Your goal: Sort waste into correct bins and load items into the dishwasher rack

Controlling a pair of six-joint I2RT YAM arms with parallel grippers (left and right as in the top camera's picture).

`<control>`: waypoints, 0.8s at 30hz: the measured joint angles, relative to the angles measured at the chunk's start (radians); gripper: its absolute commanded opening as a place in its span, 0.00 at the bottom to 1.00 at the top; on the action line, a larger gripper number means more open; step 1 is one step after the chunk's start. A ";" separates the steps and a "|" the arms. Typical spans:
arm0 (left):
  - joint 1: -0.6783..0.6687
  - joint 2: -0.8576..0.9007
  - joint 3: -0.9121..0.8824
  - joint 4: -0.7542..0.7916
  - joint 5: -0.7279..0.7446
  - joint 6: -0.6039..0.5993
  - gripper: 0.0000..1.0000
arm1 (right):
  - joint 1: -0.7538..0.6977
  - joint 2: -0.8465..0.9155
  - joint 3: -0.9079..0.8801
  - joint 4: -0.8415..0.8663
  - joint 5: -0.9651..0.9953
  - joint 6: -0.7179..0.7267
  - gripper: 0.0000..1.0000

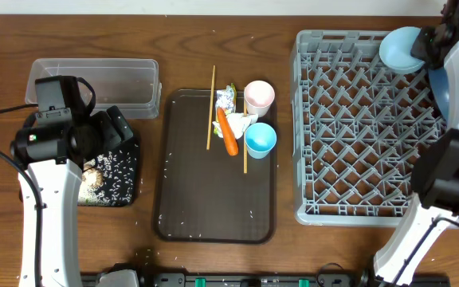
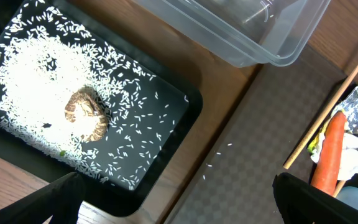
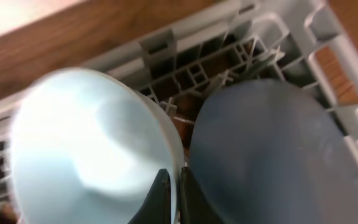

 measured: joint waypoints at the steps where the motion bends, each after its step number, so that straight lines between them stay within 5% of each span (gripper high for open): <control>1: 0.000 0.000 0.000 0.000 0.000 0.000 0.98 | 0.002 -0.016 0.000 0.000 0.002 -0.008 0.01; 11: 0.000 0.000 0.000 0.000 0.000 0.000 0.98 | 0.106 -0.161 0.000 -0.018 0.214 -0.141 0.02; 14: 0.000 0.000 0.000 0.000 0.000 0.000 0.98 | 0.152 -0.160 0.000 -0.071 0.241 -0.156 0.56; 16: 0.000 0.000 0.000 0.000 0.000 0.000 0.98 | 0.178 -0.160 0.000 -0.111 0.235 -0.163 0.74; 24: 0.000 0.000 0.000 0.000 0.000 0.000 0.98 | 0.197 -0.101 0.000 -0.190 0.178 -0.201 0.81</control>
